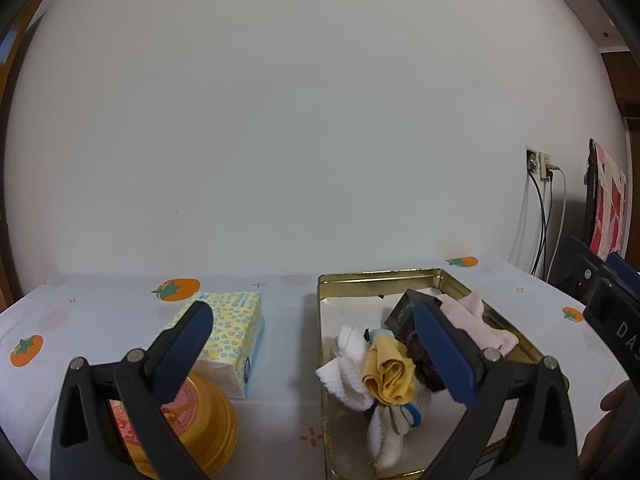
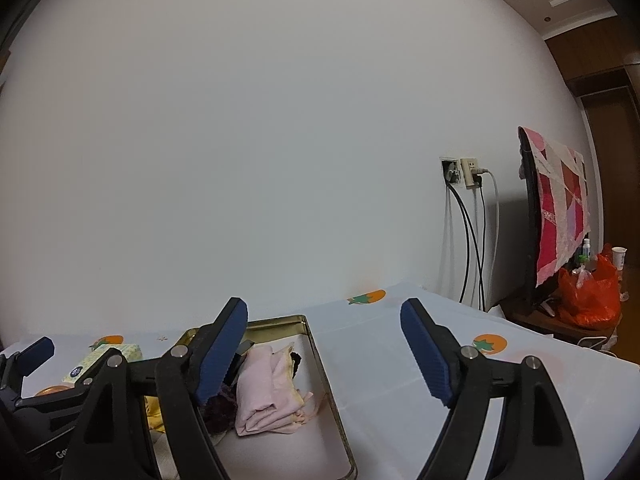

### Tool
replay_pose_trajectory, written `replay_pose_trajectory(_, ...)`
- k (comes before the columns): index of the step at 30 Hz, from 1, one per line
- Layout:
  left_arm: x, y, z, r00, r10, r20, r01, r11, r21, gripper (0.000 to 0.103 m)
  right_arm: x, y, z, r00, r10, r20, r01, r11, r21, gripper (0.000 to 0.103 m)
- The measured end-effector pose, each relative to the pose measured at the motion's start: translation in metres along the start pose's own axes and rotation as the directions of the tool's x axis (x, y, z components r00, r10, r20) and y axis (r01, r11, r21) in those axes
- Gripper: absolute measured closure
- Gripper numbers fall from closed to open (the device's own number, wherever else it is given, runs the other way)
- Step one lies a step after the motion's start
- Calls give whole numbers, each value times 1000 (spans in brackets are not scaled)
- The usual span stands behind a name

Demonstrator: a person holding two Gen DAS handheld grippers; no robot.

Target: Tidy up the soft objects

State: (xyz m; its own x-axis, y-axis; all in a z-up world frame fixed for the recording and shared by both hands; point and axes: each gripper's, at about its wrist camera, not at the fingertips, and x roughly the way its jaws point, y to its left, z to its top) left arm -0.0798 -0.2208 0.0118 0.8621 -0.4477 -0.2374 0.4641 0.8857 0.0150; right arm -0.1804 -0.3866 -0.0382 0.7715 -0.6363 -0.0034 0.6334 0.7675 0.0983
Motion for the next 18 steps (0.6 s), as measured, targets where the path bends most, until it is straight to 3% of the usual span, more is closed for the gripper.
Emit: replay_pose_trajectory(18, 1, -2, 0, 1000, 3, -8, -3, 1000, 16, 0, -1, 4, -1, 998, 57, 9, -56, 998, -22, 22)
